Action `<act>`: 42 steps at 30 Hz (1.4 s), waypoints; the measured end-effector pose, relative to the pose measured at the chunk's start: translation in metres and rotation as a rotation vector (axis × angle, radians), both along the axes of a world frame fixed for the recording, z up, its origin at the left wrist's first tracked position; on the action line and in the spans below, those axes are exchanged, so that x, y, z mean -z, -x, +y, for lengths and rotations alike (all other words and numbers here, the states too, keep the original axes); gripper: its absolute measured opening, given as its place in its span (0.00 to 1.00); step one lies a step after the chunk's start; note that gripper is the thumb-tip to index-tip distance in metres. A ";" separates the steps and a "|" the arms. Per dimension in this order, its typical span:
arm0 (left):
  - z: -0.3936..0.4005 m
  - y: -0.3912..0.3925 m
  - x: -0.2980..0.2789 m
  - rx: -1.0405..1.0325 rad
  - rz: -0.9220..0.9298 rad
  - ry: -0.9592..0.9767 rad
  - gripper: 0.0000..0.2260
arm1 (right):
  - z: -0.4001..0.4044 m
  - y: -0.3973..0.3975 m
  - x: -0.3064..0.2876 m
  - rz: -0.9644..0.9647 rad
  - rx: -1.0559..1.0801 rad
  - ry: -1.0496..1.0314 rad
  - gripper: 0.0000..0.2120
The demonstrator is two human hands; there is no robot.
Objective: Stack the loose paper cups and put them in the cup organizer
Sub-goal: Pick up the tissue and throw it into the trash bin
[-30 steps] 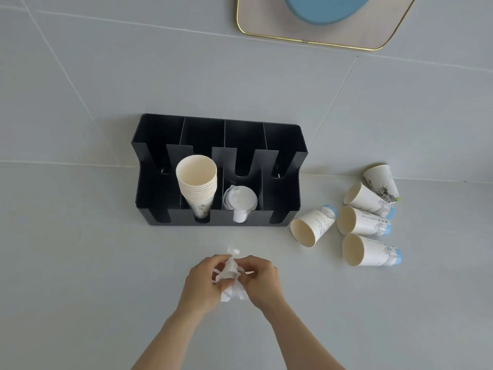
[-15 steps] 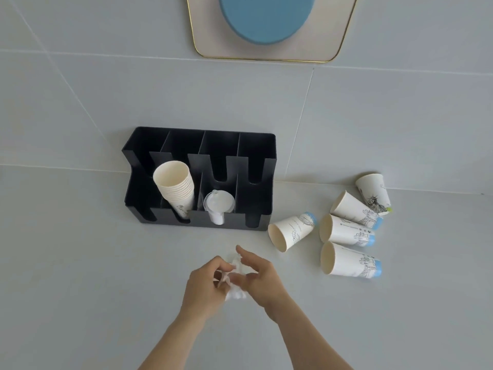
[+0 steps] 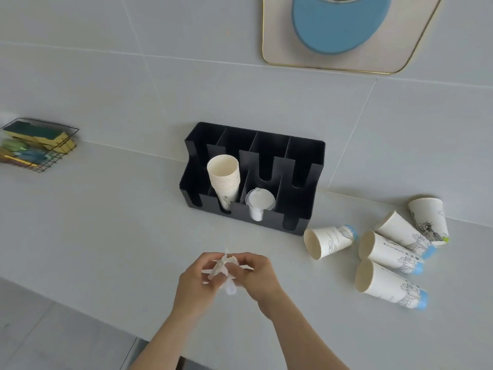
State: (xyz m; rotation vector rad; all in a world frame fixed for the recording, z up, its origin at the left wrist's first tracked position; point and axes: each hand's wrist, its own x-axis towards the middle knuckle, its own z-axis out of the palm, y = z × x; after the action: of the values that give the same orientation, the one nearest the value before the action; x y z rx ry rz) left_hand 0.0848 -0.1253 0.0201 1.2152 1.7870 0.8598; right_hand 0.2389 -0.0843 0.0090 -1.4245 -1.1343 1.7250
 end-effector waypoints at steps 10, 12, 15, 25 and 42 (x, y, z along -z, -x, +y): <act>-0.052 0.138 0.017 -0.291 -0.019 -0.004 0.12 | -0.019 0.143 0.002 -0.102 -0.285 -0.038 0.07; -0.067 0.172 0.021 -0.338 -0.009 0.007 0.12 | -0.028 0.182 0.007 -0.159 -0.330 -0.073 0.06; -0.091 0.220 0.032 -0.396 0.020 0.013 0.12 | -0.046 0.236 0.018 -0.202 -0.391 -0.092 0.05; -0.180 0.313 0.125 -0.542 0.014 0.198 0.12 | -0.122 0.346 0.110 -0.342 -0.544 -0.047 0.13; -0.212 0.298 0.310 -0.472 -0.063 0.465 0.11 | -0.158 0.349 0.285 -0.654 -0.563 0.104 0.12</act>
State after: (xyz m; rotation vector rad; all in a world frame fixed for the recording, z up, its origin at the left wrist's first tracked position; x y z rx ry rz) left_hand -0.2132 -0.3373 -0.2902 0.4723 2.1056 0.6657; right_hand -0.1100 -0.2422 -0.2765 -1.9433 -1.9677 1.7254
